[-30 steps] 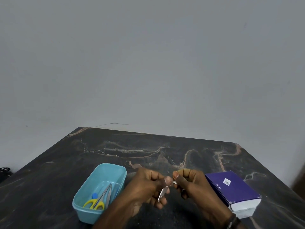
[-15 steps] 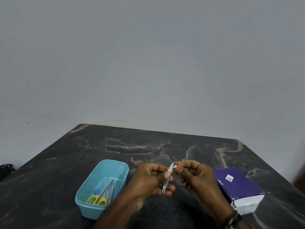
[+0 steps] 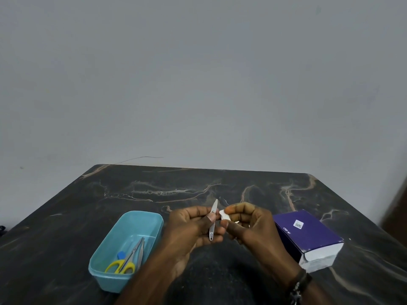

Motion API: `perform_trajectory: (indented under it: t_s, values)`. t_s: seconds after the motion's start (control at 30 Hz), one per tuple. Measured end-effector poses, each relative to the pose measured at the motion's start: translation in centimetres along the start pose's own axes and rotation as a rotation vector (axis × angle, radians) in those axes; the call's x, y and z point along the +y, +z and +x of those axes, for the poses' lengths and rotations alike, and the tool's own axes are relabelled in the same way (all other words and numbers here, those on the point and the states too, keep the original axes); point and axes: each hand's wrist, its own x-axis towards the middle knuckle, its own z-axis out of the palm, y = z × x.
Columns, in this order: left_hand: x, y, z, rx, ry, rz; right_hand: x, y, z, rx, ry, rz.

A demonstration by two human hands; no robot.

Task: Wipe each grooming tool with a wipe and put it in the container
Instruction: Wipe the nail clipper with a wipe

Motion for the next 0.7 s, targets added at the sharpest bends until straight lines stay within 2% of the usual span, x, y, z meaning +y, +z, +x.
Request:
perform_trajectory:
  t_s: [0.37, 0.7]
  values:
    - [-0.21, -0.09, 0.12, 0.042, 0.015, 0.003, 0.49, -0.07, 0.16, 0.003, -0.059, -0.127]
    - [-0.17, 0.35, -0.45, -0.008, 0.006, 0.019, 0.78, 0.24, 0.08, 0.094, -0.086, -0.206]
